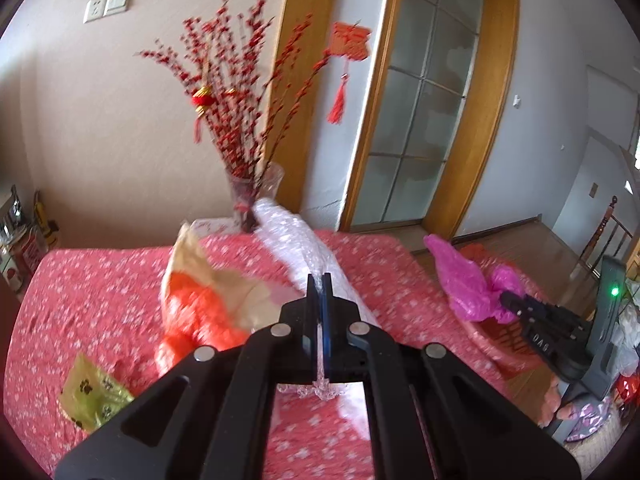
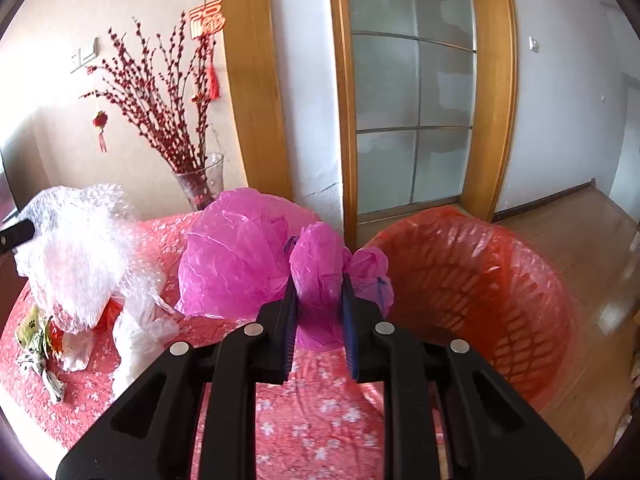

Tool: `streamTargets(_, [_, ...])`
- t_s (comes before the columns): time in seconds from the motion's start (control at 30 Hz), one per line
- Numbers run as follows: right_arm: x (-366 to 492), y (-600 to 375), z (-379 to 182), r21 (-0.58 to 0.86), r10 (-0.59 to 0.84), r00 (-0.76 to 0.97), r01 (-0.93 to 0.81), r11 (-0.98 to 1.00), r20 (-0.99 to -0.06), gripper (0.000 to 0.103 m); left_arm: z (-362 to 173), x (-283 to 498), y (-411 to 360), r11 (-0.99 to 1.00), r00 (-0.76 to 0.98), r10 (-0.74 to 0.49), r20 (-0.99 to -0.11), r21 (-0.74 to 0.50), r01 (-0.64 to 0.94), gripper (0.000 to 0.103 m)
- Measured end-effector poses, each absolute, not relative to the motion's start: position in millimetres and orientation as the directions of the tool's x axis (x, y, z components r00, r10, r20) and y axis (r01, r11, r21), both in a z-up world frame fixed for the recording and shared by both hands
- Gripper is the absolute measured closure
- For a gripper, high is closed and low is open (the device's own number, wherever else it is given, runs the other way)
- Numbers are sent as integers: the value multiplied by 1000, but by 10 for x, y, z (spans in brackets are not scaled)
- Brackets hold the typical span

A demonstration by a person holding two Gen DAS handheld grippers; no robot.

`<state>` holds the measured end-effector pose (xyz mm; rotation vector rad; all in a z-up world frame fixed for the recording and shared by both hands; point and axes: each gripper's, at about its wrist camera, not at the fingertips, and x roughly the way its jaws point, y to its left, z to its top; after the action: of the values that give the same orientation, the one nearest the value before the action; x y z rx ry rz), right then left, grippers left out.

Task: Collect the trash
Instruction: 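Carry pink bag and bubble wrap over the wastebasket and release both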

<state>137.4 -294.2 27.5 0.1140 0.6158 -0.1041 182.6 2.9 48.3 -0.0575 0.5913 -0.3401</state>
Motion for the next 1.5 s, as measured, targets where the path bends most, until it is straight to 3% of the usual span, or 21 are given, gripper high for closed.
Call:
streamTargets(0.53, [1164,-3511,427,86,-148,816,235,968,-558,83,1009,1787,-948,875,761,-471,-446,-124,468,100])
streamTargets(1.1, [867,-4344,523,100,-306,771,429,898,-559,83,938,1739,-2032,758,639,-632,-438,-177,628,100])
streamTargets(1.5, [875,-4576,400,130,-314,763,458,880,-565,82,592,1803,-2504,719,572,-666,-479,-209,663,100])
